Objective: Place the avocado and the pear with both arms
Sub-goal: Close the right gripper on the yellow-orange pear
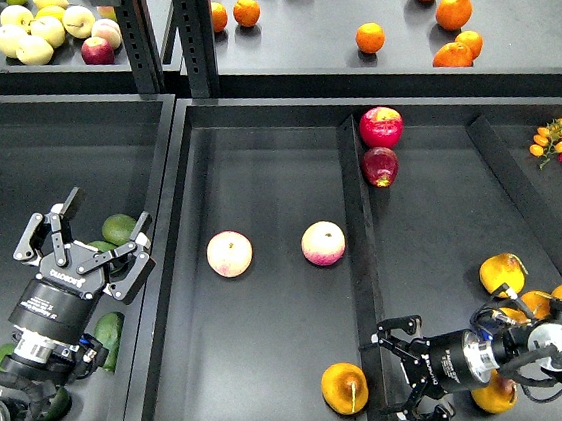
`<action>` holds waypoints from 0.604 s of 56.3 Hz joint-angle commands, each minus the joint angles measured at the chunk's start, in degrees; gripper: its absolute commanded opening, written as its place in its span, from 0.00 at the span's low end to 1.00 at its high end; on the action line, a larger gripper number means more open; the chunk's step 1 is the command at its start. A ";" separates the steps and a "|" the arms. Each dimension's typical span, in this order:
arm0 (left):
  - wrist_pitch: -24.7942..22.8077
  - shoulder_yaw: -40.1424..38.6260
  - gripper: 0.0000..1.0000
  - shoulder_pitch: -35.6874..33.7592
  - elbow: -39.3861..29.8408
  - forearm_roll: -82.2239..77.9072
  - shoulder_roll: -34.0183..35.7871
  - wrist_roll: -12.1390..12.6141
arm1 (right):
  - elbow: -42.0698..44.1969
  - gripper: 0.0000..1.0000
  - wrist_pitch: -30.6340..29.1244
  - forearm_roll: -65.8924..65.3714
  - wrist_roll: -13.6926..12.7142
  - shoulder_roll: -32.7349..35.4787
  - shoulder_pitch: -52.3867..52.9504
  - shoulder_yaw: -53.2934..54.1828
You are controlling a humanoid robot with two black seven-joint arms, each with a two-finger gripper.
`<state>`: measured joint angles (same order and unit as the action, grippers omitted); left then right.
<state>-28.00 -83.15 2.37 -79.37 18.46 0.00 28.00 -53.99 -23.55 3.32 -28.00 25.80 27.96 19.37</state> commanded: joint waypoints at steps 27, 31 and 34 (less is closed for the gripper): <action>0.00 0.53 0.99 -0.17 0.00 0.00 0.00 0.00 | 4.77 0.99 0.00 -0.07 0.00 -4.62 -0.01 -0.30; 0.00 0.53 0.99 -0.17 0.00 0.00 0.00 0.00 | 4.77 0.99 0.08 -0.07 0.00 -5.15 -0.01 -0.38; 0.00 0.53 0.99 -0.17 0.00 0.00 0.00 0.00 | 4.94 0.99 0.26 -0.07 0.00 -5.76 -0.02 -0.38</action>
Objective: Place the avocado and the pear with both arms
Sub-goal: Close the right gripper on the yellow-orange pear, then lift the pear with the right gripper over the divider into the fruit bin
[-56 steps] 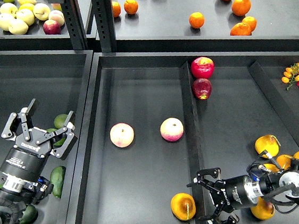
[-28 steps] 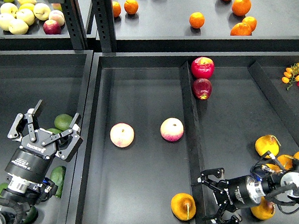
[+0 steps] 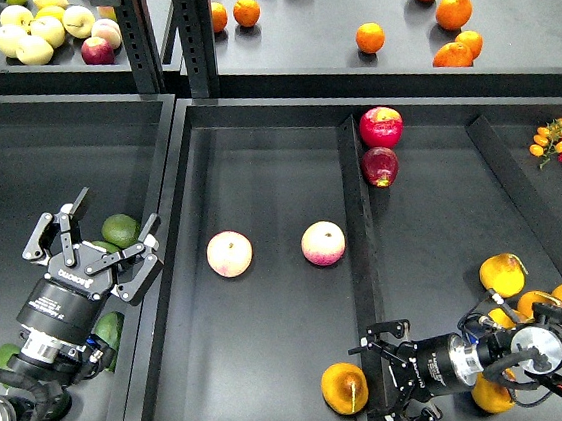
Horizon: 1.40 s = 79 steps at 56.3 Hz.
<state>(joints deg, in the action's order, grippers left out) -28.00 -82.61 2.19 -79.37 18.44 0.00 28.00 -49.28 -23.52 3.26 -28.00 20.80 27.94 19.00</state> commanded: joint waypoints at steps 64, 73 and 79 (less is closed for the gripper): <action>0.00 -0.01 0.99 0.36 0.00 0.01 0.00 0.00 | 3.76 0.43 1.72 0.96 0.00 -5.42 -1.74 1.04; 0.00 -0.10 0.99 0.53 0.00 0.01 0.00 0.00 | 3.49 0.34 1.72 2.71 0.00 -5.42 -1.74 1.30; 0.00 -0.10 0.99 0.62 0.00 0.01 0.00 0.00 | 3.32 0.27 1.72 4.03 0.00 -5.42 -1.74 2.35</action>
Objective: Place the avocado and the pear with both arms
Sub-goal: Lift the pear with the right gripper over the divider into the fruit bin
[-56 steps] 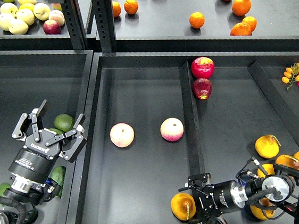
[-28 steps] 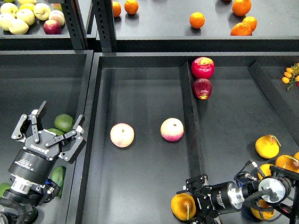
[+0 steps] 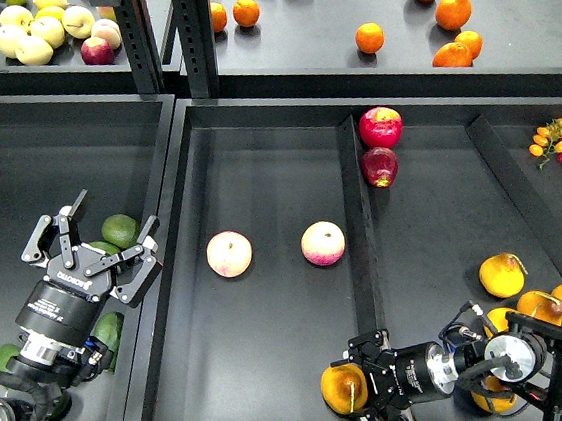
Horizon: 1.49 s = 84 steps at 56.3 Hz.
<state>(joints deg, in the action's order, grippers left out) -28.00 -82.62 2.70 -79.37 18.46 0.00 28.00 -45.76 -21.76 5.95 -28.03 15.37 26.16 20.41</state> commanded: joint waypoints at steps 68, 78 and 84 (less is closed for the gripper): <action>0.00 1.14 0.99 -0.41 0.00 0.00 0.00 0.00 | -21.57 0.27 -0.83 8.73 0.03 28.57 -9.11 12.19; 0.00 1.06 0.99 -0.41 0.00 0.00 0.00 0.00 | -19.90 0.27 -0.83 7.94 0.03 28.04 -11.31 11.84; 0.00 1.06 0.99 -0.41 0.00 0.00 0.00 0.00 | -17.96 0.27 -0.92 6.89 0.03 27.17 -11.31 11.58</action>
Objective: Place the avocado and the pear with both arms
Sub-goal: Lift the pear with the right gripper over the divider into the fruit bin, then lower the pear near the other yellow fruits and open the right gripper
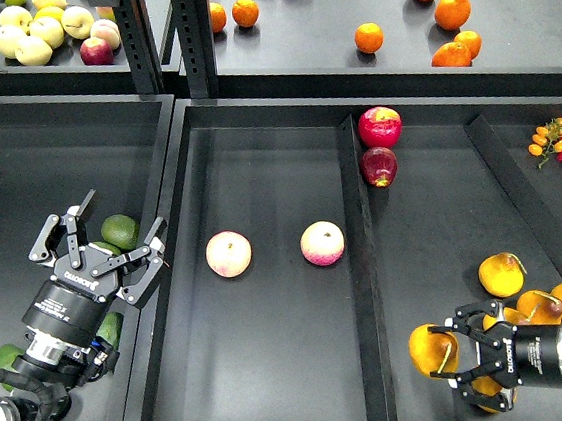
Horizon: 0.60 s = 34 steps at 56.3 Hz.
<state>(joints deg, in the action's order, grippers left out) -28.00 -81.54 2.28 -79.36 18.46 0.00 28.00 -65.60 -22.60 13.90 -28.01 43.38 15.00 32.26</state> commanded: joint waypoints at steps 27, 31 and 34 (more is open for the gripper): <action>0.00 0.07 0.99 0.09 0.00 0.00 0.00 0.00 | 9.00 0.27 -0.26 -4.76 0.01 -5.67 0.03 0.17; 0.00 0.07 0.99 0.09 0.08 0.00 0.00 0.00 | 9.79 0.27 -0.26 -5.11 0.01 -6.55 0.03 0.08; 0.00 0.16 0.99 0.09 0.08 0.00 0.00 0.00 | 10.40 0.27 -0.26 -5.37 0.01 -6.90 0.03 0.17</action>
<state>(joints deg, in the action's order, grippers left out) -28.00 -81.48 2.36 -79.30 18.46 0.00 28.00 -56.43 -22.83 9.05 -28.00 37.38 15.03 32.44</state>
